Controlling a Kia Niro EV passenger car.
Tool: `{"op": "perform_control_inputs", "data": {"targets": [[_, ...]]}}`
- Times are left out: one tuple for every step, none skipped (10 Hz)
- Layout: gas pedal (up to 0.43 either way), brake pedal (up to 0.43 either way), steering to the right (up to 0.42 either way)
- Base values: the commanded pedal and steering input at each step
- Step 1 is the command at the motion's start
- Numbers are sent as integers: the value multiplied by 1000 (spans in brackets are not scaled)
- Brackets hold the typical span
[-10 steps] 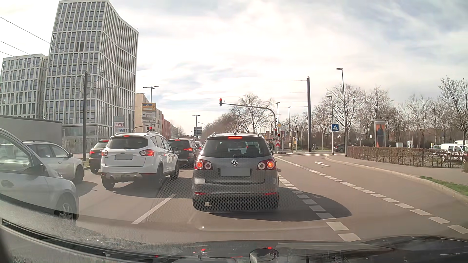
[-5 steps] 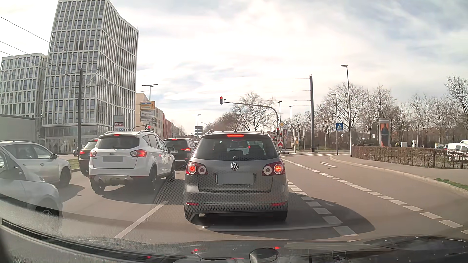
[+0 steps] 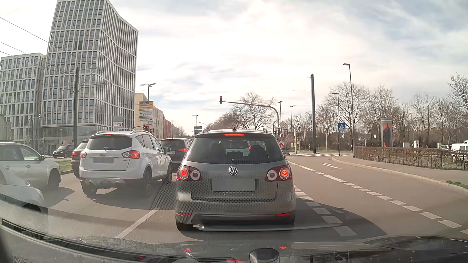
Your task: Follow the waypoints while adhering to traffic rules and regulations
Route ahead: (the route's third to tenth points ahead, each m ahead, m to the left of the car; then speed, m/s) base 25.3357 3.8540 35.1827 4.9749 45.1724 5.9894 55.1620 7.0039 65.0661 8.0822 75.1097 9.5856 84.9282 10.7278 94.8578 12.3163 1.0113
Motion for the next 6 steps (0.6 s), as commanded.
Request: {"op": "perform_control_inputs", "data": {"targets": [[0, 183, -4], [0, 183, -4], [0, 183, -5], [0, 183, -4], [0, 177, -4], [0, 165, -5]]}}
